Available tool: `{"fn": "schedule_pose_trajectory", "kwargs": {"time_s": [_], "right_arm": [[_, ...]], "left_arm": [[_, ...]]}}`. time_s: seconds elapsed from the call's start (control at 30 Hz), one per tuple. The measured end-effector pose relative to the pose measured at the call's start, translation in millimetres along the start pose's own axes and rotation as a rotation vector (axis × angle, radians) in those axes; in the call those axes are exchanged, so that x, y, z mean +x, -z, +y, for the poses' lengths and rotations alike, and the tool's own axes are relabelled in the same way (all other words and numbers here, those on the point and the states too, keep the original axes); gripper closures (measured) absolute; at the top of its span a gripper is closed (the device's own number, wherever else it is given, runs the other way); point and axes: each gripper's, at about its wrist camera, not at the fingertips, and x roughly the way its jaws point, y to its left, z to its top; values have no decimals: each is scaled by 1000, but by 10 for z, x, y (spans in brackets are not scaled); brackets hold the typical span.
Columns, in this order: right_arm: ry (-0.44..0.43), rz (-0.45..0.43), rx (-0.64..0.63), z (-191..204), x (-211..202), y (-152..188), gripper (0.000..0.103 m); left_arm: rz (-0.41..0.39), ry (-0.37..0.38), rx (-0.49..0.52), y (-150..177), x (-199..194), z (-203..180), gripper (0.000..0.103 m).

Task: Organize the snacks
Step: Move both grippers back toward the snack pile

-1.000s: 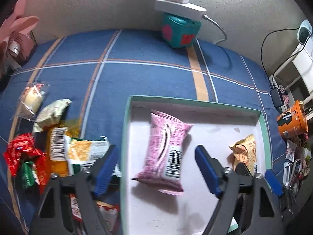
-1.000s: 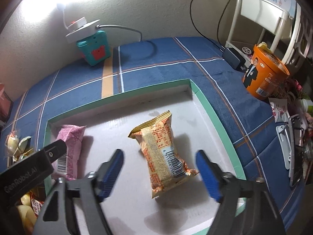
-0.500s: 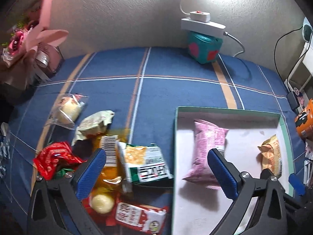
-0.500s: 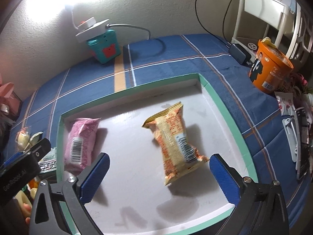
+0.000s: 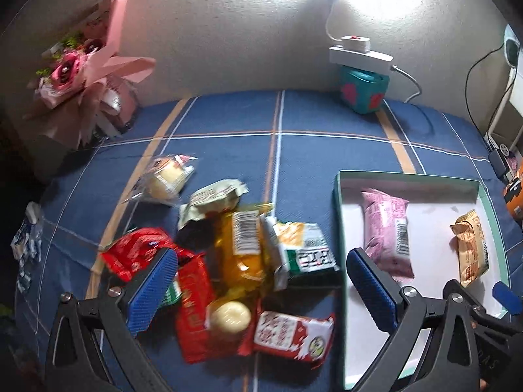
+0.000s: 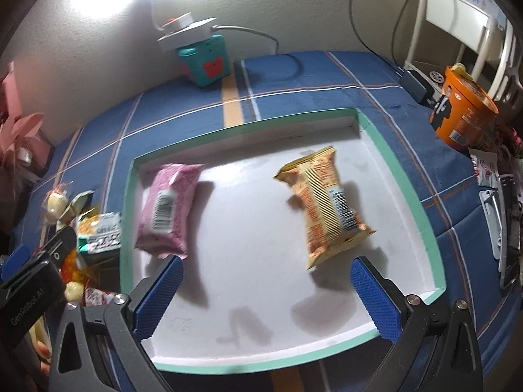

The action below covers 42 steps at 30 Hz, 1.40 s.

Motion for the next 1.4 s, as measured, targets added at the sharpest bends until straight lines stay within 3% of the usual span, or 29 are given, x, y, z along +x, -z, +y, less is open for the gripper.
{"fn": "schedule_pose_trajectory", "kwargs": {"time_s": [0.4, 0.8, 0.97, 1.17, 1.4], "right_arm": [[-113, 55, -52, 499, -59, 212, 0], [-177, 59, -142, 974, -107, 319, 0], [-211, 65, -185, 1151, -139, 403, 0], [-203, 44, -228, 1282, -166, 441, 0], [-255, 52, -240, 1408, -140, 429, 12]], "left_arm": [[70, -99, -77, 179, -7, 613, 0], [126, -63, -168, 271, 44, 1129, 0], [147, -111, -180, 334, 54, 1368, 0], [163, -83, -300, 438, 67, 1789, 0], [179, -60, -403, 502, 136, 2087, 0]]}}
